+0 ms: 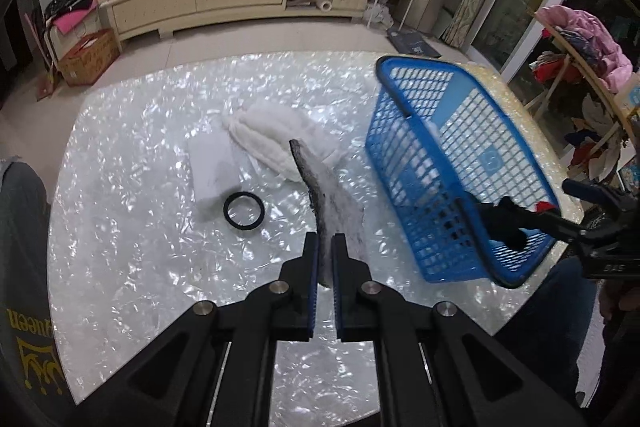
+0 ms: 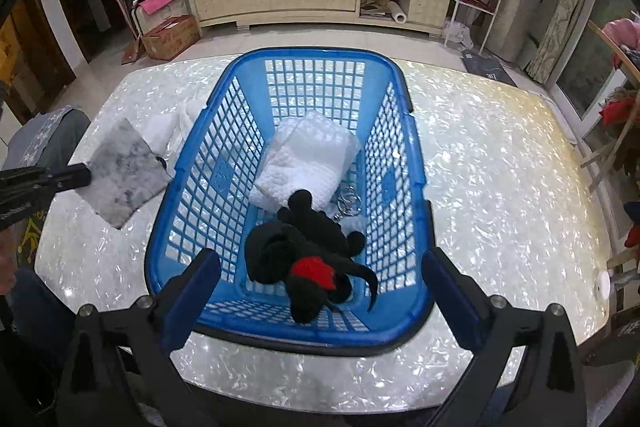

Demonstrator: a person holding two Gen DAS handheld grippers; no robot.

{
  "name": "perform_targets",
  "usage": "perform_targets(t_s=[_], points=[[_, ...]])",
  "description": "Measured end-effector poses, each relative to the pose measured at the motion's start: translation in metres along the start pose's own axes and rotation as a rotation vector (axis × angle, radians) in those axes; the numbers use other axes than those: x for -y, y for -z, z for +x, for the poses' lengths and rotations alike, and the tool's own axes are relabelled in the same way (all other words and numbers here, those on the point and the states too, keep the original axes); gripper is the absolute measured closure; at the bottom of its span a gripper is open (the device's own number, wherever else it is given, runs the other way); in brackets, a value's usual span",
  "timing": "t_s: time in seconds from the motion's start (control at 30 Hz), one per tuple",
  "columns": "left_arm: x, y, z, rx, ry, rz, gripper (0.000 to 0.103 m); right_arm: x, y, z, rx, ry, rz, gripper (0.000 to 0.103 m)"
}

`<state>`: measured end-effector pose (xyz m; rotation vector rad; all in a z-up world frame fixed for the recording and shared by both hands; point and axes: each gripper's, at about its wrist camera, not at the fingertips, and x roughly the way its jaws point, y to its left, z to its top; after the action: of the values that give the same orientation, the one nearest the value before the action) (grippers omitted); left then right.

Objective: Organize soft objects
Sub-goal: 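Open the right gripper to drop the plush toy while the left gripper grasps the grey pad, then carry the grey pad into the basket with the left gripper and release it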

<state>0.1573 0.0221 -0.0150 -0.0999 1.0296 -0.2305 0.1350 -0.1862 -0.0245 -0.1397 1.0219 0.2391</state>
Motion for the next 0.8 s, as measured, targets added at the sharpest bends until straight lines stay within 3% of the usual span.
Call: perform_targets(t_s=[0.43,0.8], points=[[0.041,-0.017,-0.034,0.061,0.023,0.066,0.098,0.022,0.013,0.001,0.005,-0.021,0.046,0.0],[0.087,-0.04,-0.024,0.055,0.053,0.162,0.098,0.043,0.016,0.005,0.011,-0.015,0.077,0.0]])
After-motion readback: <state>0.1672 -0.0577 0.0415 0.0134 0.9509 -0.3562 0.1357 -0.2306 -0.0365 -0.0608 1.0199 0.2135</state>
